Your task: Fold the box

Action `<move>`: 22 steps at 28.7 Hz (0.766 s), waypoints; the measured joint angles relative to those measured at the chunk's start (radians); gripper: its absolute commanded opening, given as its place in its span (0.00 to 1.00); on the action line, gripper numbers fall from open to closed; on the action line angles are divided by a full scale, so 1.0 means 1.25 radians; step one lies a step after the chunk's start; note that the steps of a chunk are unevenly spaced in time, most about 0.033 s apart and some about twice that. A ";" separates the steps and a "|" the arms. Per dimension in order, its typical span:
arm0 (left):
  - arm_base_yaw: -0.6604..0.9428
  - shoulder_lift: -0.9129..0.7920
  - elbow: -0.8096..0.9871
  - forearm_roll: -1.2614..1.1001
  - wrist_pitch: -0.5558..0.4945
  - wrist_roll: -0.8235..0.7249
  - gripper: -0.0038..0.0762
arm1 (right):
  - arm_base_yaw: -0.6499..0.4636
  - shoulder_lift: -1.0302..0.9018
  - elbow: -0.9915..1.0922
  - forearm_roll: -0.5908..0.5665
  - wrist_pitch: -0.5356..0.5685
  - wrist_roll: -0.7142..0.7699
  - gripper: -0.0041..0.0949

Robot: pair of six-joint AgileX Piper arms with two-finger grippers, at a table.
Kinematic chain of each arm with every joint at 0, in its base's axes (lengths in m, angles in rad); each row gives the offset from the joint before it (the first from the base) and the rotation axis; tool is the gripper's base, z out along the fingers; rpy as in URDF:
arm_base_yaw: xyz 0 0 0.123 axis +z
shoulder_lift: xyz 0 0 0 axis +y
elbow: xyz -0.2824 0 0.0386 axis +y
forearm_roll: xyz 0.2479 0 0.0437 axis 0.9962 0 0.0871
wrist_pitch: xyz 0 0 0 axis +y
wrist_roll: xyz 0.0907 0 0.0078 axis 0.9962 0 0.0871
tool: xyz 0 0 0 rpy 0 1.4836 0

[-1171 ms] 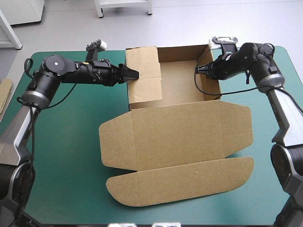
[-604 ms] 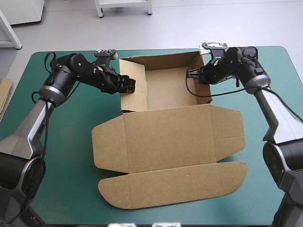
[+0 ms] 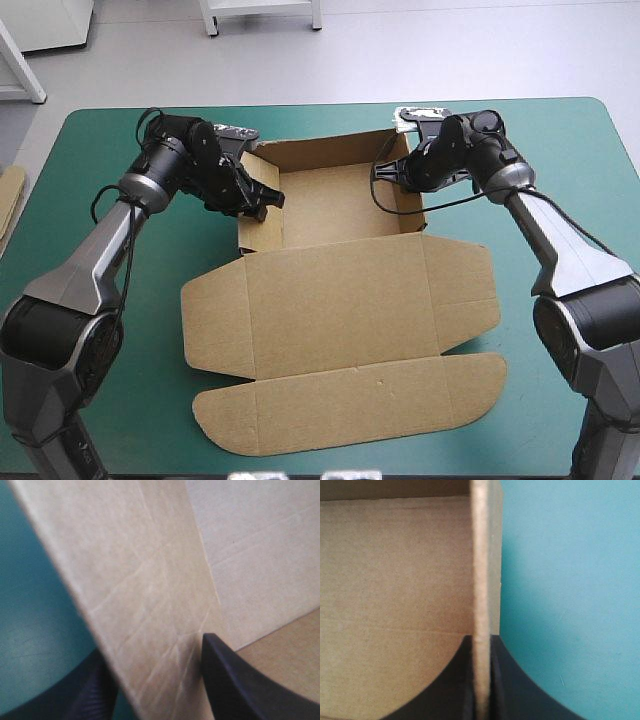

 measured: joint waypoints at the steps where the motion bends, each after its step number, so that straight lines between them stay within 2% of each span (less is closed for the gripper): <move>1: -0.001 0.013 0.000 0.003 0.001 -0.001 0.46 | 0.000 0.002 0.000 -0.002 0.001 0.001 0.03; 4: -0.001 0.030 -0.001 0.003 0.006 -0.001 0.36 | 0.000 0.005 0.000 -0.006 0.002 0.003 0.03; 6: -0.001 0.044 -0.002 0.005 0.008 -0.001 0.25 | 0.000 0.009 0.000 -0.007 0.006 0.003 0.03; 8: -0.001 0.055 -0.002 0.018 0.008 -0.001 0.08 | 0.000 0.012 0.000 -0.007 0.012 0.003 0.03; 9: -0.001 0.061 -0.002 0.025 0.009 -0.001 0.04 | 0.000 0.013 0.000 -0.008 0.014 0.004 0.03; 22: -0.006 0.072 -0.002 0.050 -0.041 -0.032 0.04 | 0.001 0.025 -0.003 -0.027 0.057 0.003 0.03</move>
